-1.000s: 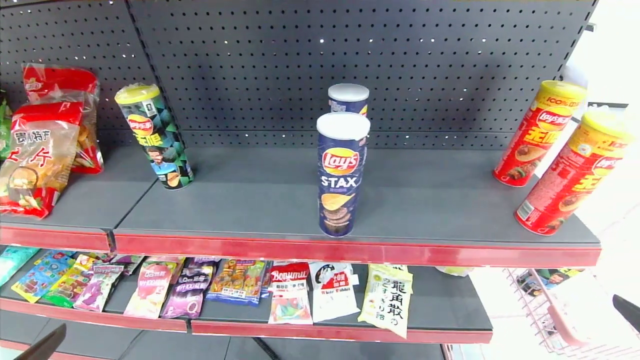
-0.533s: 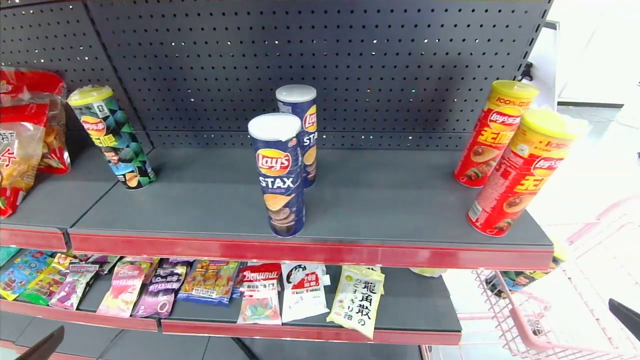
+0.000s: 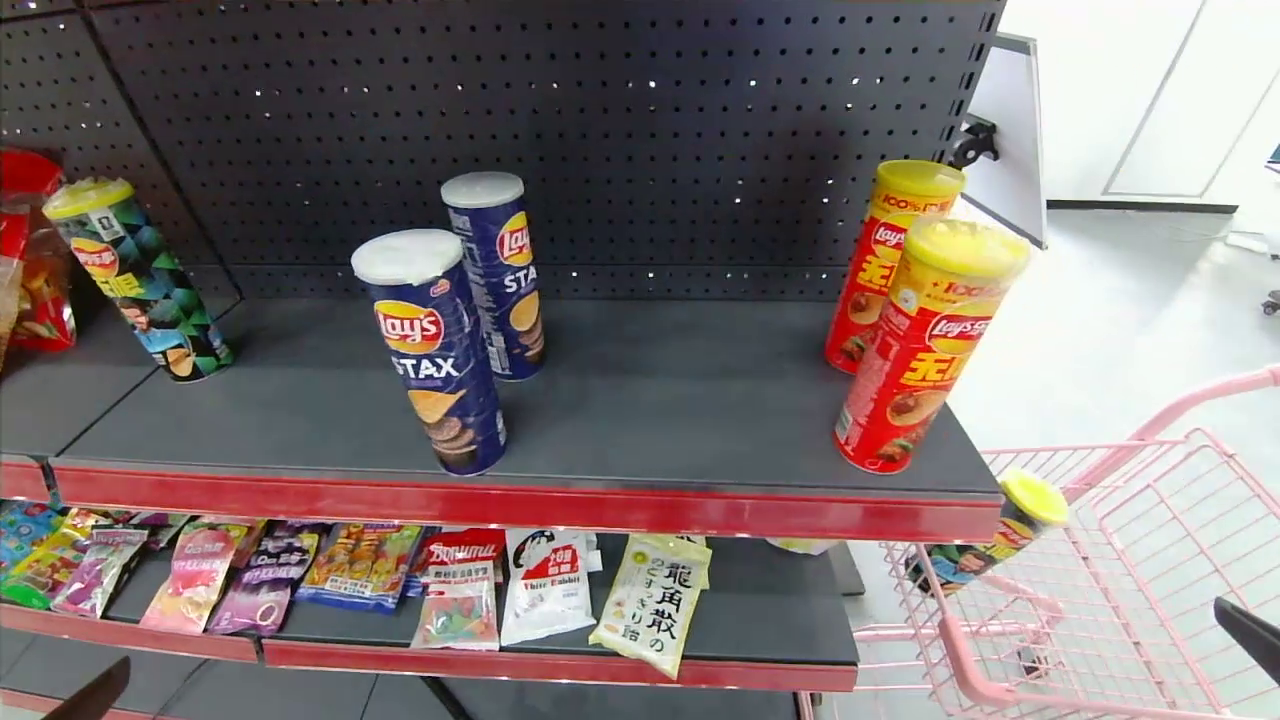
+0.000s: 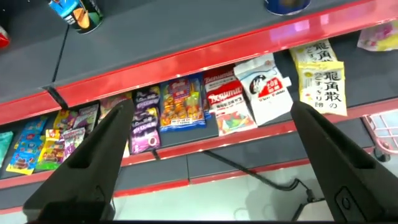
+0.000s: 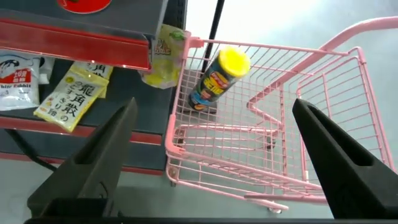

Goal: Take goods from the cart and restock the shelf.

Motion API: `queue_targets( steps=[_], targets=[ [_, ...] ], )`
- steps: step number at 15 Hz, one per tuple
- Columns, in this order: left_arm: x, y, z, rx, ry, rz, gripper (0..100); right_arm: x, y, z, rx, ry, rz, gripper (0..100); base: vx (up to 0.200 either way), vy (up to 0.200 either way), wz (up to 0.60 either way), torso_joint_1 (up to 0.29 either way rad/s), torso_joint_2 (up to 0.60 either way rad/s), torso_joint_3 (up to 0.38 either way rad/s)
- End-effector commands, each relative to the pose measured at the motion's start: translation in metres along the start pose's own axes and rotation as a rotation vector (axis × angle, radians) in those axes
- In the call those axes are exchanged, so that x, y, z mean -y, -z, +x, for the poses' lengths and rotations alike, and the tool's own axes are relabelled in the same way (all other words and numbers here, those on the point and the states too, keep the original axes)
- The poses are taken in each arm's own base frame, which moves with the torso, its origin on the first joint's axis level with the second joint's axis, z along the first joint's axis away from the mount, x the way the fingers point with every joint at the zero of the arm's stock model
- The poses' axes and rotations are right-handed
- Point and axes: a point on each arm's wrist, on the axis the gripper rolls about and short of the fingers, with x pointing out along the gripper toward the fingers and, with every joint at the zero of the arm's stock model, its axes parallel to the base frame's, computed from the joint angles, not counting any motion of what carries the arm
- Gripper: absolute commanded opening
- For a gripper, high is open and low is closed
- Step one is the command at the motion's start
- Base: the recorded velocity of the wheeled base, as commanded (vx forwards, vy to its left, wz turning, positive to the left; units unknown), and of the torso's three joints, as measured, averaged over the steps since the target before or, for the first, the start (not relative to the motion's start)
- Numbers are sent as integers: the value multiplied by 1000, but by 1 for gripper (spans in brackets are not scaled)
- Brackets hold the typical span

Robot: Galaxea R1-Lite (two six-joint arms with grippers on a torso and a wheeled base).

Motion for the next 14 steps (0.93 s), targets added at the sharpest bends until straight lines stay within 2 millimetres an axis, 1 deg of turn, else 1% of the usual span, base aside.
queue_targets(
  steps=[1, 6, 9, 12, 14],
  targets=[
    [0, 2, -1, 1, 1, 12, 100, 0, 0, 0, -2, 1, 0, 100, -200, 0, 0, 2, 12, 2],
    [0, 5, -3, 7, -2, 13, 100, 0, 1, 1, -8, 0, 0, 100, -200, 0, 0, 1, 3, 0],
    [0, 5, -3, 7, -2, 41, 100, 0, 2, 1, -13, -1, 0, 100, 0, 0, 0, 0, 0, 0],
    [1, 5, -2, 4, -1, 42, 100, 0, 2, 1, -13, 1, 0, 100, 0, -200, 0, 2, 2, 2],
    [1, 5, -2, 4, -1, 42, 100, 0, 2, 2, -15, 0, 0, 100, 200, -200, 0, 12, 10, -5]
  ],
)
